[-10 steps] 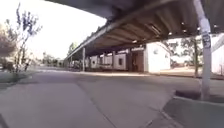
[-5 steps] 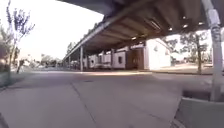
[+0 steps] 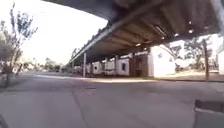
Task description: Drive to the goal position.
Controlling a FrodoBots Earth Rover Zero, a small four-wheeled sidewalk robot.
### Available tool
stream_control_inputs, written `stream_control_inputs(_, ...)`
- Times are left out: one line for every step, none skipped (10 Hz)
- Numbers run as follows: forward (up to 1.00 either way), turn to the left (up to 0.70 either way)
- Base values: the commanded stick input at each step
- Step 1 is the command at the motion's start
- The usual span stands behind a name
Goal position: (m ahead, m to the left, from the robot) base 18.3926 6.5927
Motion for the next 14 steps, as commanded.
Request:
stream_control_inputs(0.70, 0.00)
stream_control_inputs(0.70, 0.00)
stream_control_inputs(0.70, 0.00)
stream_control_inputs(0.70, 0.00)
stream_control_inputs(0.70, 0.00)
stream_control_inputs(0.70, 0.00)
stream_control_inputs(0.70, 0.00)
stream_control_inputs(0.70, 0.00)
stream_control_inputs(0.70, 0.00)
stream_control_inputs(0.70, 0.00)
stream_control_inputs(0.70, 0.00)
stream_control_inputs(0.70, 0.00)
stream_control_inputs(0.70, 0.00)
stream_control_inputs(0.70, 0.00)
